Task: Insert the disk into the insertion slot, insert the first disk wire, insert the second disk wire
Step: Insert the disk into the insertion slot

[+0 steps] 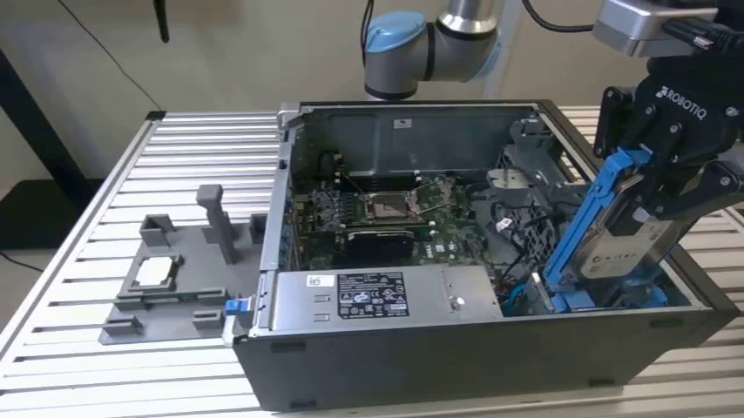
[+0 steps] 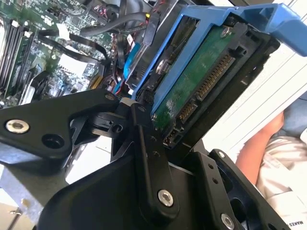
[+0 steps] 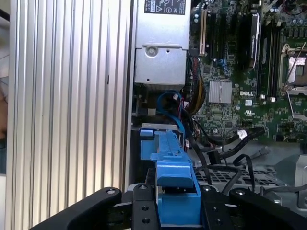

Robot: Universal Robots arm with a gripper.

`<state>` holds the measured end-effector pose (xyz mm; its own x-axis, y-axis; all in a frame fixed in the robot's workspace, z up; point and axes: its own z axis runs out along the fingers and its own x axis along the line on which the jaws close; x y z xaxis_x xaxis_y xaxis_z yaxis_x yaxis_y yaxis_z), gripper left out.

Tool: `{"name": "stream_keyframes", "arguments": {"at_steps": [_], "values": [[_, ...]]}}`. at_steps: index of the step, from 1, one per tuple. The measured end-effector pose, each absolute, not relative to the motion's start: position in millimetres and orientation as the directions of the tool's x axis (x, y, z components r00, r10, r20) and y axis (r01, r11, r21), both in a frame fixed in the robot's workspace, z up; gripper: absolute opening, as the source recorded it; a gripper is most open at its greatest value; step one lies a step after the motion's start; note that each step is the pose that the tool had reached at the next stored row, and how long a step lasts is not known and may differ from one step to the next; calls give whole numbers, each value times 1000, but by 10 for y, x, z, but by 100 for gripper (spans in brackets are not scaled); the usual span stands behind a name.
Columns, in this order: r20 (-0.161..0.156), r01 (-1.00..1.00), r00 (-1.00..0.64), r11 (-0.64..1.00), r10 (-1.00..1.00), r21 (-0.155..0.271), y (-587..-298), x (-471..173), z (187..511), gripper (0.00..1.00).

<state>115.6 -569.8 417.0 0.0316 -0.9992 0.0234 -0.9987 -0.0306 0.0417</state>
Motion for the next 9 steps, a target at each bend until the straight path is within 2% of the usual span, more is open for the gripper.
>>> {"name": "stream_keyframes", "arguments": {"at_steps": [9], "values": [[21, -999, 31, -30, -999, 42, -5696, 1164, 4081, 33]]}}
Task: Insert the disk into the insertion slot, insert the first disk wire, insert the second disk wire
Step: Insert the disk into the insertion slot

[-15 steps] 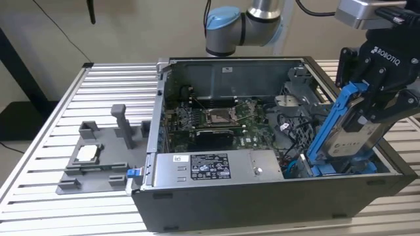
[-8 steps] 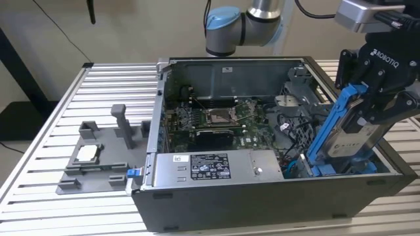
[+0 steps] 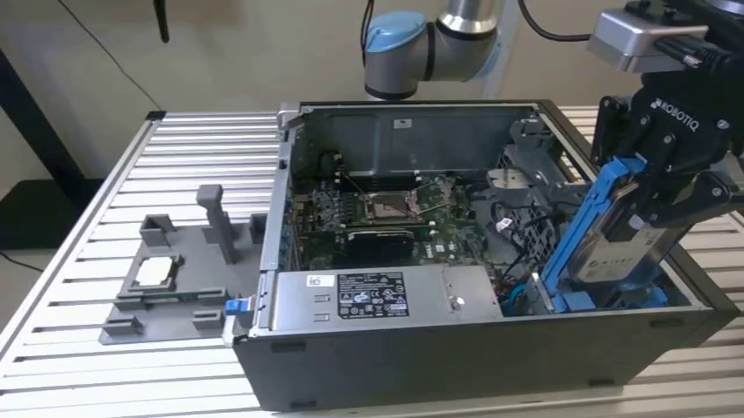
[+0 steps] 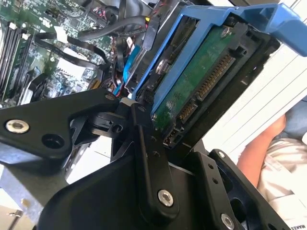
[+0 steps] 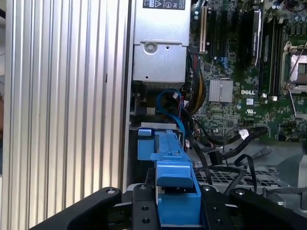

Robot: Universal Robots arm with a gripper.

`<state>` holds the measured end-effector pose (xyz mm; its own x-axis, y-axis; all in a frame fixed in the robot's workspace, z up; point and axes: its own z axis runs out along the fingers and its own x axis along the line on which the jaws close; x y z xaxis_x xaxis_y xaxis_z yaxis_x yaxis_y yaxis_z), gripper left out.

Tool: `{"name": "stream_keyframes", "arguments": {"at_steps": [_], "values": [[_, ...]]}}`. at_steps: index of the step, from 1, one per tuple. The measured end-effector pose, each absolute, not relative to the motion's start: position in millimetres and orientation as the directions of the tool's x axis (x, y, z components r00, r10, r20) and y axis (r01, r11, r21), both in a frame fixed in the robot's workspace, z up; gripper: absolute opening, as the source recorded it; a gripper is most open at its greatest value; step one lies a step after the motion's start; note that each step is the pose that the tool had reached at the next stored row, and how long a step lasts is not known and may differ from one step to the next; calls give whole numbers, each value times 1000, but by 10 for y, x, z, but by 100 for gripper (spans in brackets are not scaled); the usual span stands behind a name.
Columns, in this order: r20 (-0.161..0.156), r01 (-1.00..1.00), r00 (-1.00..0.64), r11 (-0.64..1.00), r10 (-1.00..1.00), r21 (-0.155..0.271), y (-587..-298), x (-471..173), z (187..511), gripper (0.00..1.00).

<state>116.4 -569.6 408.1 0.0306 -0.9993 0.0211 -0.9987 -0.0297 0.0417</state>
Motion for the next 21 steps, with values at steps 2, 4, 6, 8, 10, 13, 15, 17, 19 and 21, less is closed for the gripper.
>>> {"name": "stream_keyframes", "arguments": {"at_steps": [2, 4, 6, 8, 10, 13, 15, 17, 19, 21], "values": [[20, -999, 30, -29, -999, 42, -5693, 1164, 4054, 33], [20, -999, 28, -27, -999, 42, -5688, 1164, 4024, 33], [19, -999, 27, -26, -999, 42, -5682, 1164, 3991, 33], [18, -999, 26, -26, -999, 42, -5681, 1164, 3956, 33], [18, -999, 26, -25, -1000, 42, -5679, 1164, 3919, 33], [15, -999, 25, -24, -1000, 42, -5672, 1164, 3877, 33], [11, -999, 25, -24, -1000, 41, -5668, 1164, 3848, 33], [8, -999, 25, -24, -1000, 41, -5665, 1164, 3820, 33], [8, -999, 24, -24, -1000, 41, -5665, 1164, 3785, 33], [8, -999, 25, -24, -1000, 41, -5665, 1164, 3771, 33]]}}
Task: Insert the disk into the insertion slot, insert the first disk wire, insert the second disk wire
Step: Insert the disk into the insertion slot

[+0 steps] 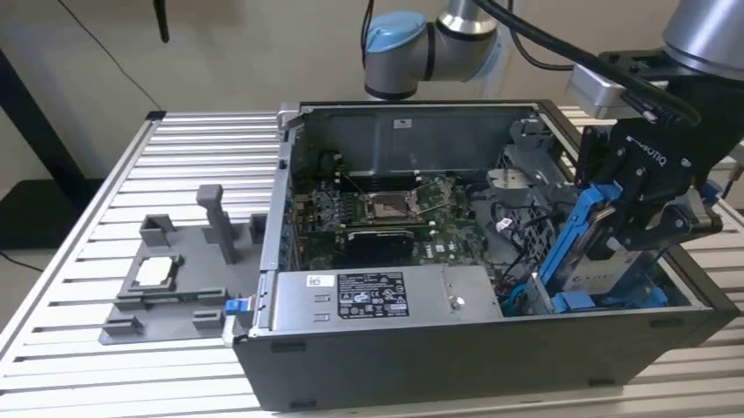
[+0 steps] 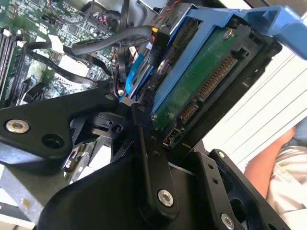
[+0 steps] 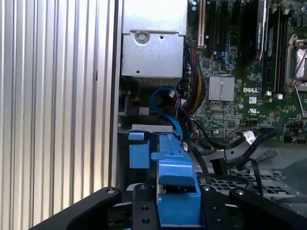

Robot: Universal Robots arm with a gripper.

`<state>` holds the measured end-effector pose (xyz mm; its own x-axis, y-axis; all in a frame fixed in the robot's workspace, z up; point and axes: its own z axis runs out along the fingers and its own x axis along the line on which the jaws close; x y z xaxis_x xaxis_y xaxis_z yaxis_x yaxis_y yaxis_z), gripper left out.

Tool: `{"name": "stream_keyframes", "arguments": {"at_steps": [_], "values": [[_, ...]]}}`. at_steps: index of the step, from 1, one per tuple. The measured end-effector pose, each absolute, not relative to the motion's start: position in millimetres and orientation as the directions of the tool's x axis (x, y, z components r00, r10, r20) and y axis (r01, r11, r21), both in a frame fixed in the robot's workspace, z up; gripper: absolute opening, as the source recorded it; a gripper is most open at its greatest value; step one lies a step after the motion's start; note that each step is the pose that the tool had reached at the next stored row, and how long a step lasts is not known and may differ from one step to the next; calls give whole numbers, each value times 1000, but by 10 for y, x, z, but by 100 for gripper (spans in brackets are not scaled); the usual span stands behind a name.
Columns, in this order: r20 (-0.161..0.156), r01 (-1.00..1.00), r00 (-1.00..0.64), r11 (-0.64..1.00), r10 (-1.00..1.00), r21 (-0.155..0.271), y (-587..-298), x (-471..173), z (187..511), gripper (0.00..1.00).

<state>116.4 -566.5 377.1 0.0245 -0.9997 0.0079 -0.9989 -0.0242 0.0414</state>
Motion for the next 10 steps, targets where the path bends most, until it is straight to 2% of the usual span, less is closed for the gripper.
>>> {"name": "stream_keyframes", "arguments": {"at_steps": [10], "values": [[8, -999, 25, -24, -1000, 41, -5665, 1164, 3768, 34]]}}
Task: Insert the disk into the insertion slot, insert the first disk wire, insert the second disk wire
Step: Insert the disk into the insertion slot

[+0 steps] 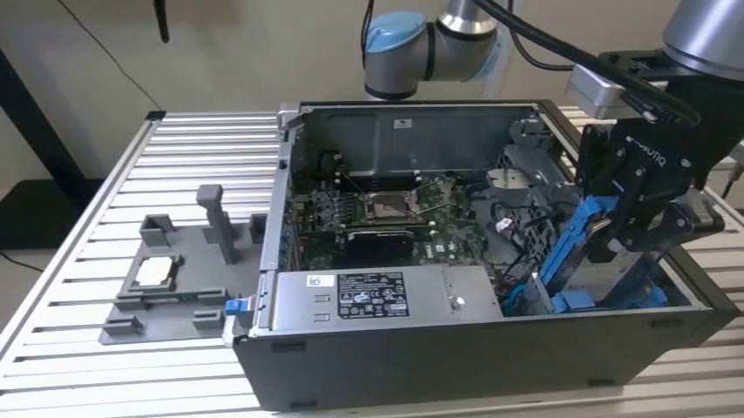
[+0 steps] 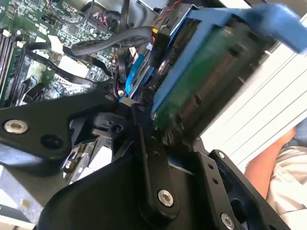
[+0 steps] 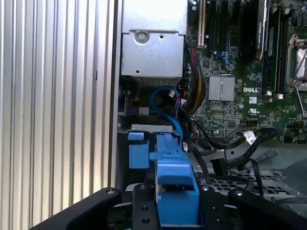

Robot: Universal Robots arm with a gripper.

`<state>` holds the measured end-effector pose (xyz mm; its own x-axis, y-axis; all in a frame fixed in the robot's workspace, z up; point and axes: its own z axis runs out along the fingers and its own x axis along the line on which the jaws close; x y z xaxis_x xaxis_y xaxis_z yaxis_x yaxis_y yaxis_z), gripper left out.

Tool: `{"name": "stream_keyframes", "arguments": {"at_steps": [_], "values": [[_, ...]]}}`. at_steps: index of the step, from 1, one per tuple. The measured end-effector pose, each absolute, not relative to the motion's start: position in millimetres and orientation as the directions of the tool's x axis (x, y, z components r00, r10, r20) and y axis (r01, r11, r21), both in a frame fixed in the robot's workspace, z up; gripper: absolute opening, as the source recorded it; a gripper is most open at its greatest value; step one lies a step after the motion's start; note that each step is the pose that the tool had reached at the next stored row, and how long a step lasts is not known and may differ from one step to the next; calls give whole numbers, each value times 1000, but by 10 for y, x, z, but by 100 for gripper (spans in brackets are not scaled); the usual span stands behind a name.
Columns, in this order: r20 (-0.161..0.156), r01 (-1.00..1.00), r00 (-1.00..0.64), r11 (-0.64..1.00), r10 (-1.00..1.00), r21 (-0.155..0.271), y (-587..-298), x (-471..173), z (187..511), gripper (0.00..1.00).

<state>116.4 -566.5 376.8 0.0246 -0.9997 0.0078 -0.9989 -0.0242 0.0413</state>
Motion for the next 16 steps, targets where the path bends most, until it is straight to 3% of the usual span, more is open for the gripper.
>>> {"name": "stream_keyframes", "arguments": {"at_steps": [2, 9, 16], "values": [[8, -999, 25, -24, -1000, 41, -5665, 1164, 3768, 47], [8, -999, 24, -24, -1000, 41, -5665, 1164, 3768, 47], [9, -1000, 27, -27, -1000, -7, -5664, 1162, 3823, 47]]}}
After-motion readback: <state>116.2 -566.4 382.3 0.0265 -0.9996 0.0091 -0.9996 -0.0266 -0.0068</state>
